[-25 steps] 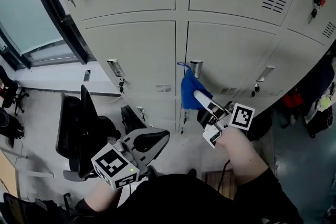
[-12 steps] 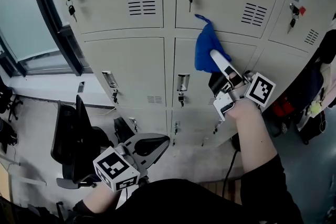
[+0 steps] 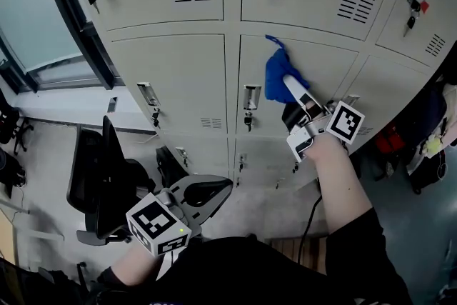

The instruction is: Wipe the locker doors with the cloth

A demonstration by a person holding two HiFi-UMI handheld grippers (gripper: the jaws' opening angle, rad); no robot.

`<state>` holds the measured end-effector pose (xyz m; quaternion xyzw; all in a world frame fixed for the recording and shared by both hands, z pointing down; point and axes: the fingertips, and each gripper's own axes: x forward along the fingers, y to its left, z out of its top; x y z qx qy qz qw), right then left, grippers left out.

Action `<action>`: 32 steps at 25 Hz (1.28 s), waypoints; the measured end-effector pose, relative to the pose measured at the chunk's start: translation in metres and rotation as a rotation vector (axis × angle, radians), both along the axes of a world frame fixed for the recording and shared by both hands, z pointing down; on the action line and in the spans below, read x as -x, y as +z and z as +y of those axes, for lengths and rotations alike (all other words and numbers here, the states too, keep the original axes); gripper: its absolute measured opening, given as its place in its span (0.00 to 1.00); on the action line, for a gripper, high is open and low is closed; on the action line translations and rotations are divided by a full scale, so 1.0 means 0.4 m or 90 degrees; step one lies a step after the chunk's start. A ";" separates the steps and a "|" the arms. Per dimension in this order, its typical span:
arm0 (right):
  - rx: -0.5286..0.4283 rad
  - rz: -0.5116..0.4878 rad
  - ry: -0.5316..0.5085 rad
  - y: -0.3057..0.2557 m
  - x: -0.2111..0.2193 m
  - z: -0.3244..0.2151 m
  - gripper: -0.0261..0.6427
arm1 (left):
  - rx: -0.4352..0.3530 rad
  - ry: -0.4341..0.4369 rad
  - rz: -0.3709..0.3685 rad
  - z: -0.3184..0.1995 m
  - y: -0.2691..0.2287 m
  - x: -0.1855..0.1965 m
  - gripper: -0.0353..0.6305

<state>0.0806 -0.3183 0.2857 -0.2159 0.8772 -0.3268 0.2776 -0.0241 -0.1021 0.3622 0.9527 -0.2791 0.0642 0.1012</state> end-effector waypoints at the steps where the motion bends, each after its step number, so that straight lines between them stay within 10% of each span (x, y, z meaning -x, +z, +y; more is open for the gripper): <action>1: 0.008 -0.002 -0.001 0.016 0.001 0.000 0.19 | 0.002 -0.001 0.000 -0.001 0.002 0.001 0.06; 32: 0.333 0.075 0.033 0.754 0.000 -0.021 0.19 | 0.034 -0.006 -0.036 -0.047 0.053 -0.006 0.06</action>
